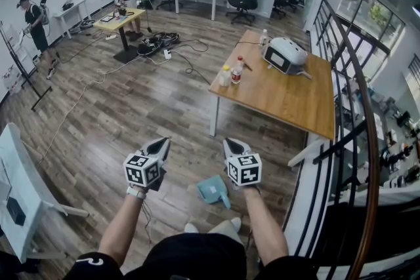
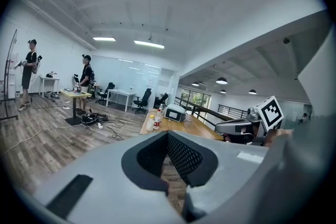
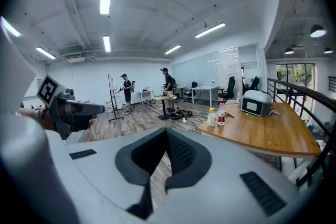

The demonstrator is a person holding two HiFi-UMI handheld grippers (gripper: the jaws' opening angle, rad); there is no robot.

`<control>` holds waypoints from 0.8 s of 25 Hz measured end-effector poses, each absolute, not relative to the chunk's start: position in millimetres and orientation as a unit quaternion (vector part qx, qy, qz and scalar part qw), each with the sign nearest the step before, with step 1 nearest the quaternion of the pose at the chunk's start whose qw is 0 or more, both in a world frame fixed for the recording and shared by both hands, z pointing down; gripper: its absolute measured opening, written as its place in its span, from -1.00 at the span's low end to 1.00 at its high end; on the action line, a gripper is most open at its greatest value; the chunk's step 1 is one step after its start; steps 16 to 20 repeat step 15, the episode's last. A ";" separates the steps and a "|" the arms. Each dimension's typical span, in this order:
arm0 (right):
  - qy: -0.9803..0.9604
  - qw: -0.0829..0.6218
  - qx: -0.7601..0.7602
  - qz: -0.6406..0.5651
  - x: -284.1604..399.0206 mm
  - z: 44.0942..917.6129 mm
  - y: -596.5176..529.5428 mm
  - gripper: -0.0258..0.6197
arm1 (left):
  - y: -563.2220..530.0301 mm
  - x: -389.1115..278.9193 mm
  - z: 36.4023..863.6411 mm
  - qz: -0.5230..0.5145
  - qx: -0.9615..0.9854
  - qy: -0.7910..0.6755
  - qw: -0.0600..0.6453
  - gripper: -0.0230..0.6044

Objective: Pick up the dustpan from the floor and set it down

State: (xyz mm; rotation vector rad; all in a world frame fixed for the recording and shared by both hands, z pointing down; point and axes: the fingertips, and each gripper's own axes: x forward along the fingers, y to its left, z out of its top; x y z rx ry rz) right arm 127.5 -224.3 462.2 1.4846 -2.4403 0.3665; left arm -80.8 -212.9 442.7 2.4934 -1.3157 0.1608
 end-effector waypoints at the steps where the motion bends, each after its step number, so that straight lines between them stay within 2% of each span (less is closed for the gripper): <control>1: -0.840 0.130 0.511 0.126 127.7 461.9 -222.8 -0.94 | -211.6 -80.8 443.1 0.057 0.872 -0.460 0.158 -0.94; 20: -0.837 0.128 0.516 0.129 132.3 461.0 -212.4 -0.94 | -202.4 -75.3 442.3 0.055 0.873 -0.456 0.163 -0.94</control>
